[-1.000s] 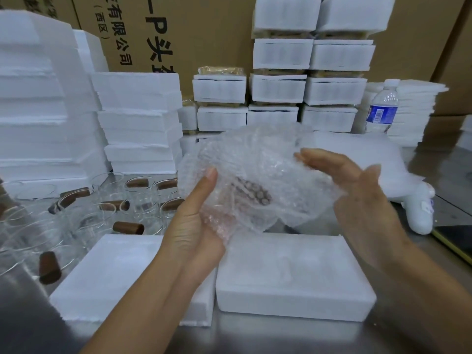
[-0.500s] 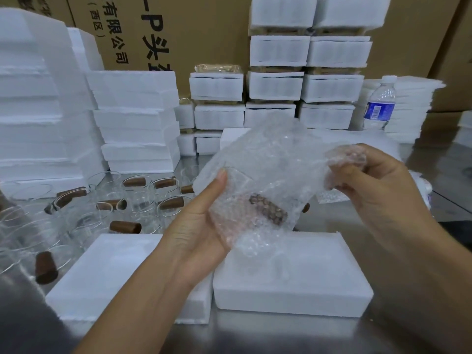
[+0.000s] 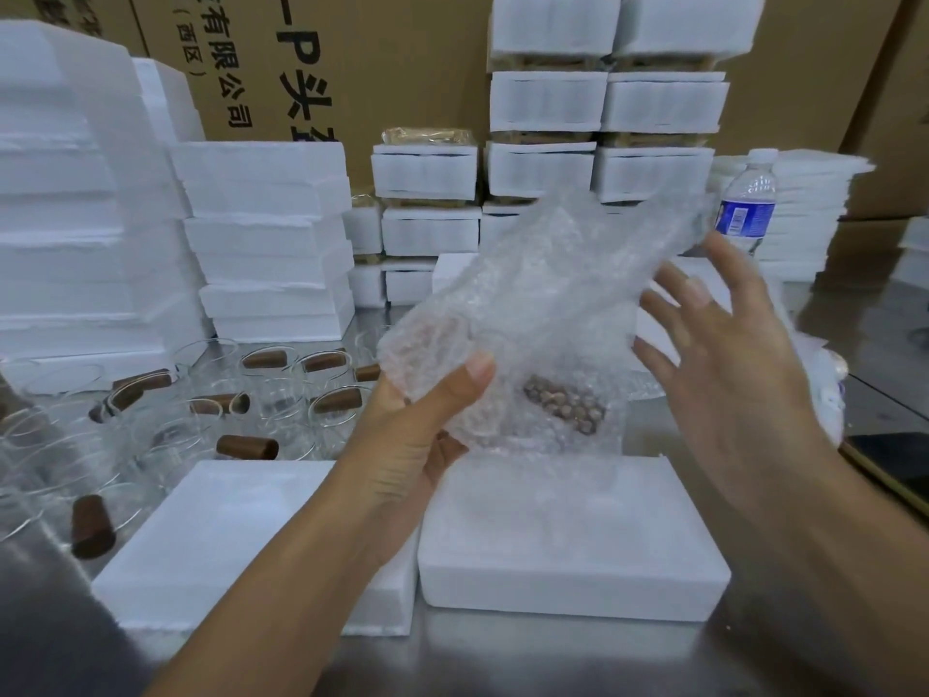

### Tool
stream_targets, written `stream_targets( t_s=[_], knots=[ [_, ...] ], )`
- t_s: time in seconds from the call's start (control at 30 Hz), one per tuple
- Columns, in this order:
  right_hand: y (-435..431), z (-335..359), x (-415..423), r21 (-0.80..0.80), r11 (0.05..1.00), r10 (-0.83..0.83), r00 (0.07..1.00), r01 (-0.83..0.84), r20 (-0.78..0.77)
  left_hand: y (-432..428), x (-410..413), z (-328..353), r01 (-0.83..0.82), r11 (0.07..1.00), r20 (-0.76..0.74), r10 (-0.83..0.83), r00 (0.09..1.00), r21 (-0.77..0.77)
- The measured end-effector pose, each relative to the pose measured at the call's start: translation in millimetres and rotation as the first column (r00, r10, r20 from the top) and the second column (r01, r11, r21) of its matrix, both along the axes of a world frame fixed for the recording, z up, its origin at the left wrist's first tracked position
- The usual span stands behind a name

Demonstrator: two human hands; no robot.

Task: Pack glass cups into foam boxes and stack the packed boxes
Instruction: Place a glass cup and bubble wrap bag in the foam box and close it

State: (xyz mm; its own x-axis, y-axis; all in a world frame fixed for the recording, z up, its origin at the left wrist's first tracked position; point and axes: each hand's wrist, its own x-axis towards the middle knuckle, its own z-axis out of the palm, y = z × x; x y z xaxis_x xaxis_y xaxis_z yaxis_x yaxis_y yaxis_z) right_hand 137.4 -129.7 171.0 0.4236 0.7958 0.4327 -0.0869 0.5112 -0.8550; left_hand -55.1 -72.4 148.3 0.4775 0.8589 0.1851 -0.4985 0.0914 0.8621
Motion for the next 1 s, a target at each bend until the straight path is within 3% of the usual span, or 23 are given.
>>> stream_targets(
  t_s=[0.07,0.13,0.23,0.3,0.47,0.6,0.83,1.0],
  knots=[
    [3,-10,-9,-0.104,0.994,-0.023,0.997,0.031,0.08,1,2,-1,-0.102,0.995,0.092,0.102,0.99,-0.009],
    [2,-20,-19,-0.209,0.977,0.085,0.965,-0.032,0.249,1,2,-1,-0.164,0.986,0.127,0.163,0.978,-0.003],
    [-1,-24,-26,-0.194,0.97,0.203,0.92,-0.144,0.335,0,4,-2,-0.187,0.982,0.133,0.184,0.974,0.013],
    [-2,-23,-27,-0.167,0.976,0.187,0.93,-0.14,0.316,0,4,-2,-0.148,0.989,0.113,0.145,0.983,0.015],
    [-1,-23,-25,-0.185,0.982,0.079,0.978,-0.043,0.193,5,-6,1,0.138,0.99,0.024,-0.139,0.99,0.028],
    [1,-20,-22,-0.21,0.977,0.058,0.993,-0.035,0.102,11,-17,2,0.13,0.991,-0.158,-0.124,0.98,0.024],
    [1,-22,-21,-0.258,0.965,0.066,0.994,-0.043,0.084,13,-24,8,0.134,0.988,-0.232,-0.112,0.966,0.079],
    [1,-20,-20,-0.264,0.957,0.127,0.992,-0.117,0.021,12,-20,2,0.029,0.958,-0.36,0.079,0.929,0.286]
  ],
)
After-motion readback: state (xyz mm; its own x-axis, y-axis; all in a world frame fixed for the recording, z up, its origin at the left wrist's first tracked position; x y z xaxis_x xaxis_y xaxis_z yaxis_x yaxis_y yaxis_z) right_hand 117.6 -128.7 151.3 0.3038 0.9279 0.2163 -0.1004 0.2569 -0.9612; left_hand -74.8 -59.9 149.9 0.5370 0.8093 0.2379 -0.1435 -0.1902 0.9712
